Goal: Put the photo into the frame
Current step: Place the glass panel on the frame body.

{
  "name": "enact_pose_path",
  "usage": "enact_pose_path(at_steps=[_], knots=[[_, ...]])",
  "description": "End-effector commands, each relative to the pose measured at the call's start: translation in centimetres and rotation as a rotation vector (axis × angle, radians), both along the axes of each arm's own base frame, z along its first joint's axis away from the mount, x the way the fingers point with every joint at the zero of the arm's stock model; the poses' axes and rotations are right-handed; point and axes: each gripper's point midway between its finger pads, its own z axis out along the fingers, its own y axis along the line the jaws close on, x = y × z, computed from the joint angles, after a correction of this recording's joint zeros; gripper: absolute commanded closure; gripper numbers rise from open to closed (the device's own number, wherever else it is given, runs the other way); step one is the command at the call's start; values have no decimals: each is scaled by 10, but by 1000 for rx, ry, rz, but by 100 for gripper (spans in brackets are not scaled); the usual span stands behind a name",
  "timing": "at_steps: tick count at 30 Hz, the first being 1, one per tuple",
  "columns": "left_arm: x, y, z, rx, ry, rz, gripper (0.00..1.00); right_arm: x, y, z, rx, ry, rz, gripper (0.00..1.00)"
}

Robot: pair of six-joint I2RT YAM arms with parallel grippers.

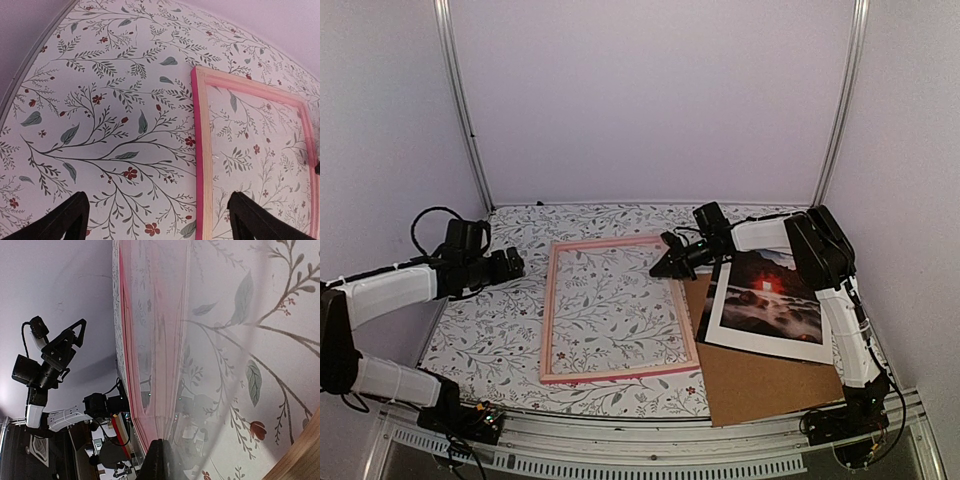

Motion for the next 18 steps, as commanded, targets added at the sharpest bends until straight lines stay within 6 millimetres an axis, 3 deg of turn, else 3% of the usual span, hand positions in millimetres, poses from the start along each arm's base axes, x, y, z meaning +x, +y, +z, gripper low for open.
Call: enact_pose_path(at_steps=[1,18], knots=[[3,-6,1,5,-16,-7,0,-8,6,1,3,4,32,98],[4,-24,-9,18,4,-43,0,-6,6,3,-33,-53,21,85]])
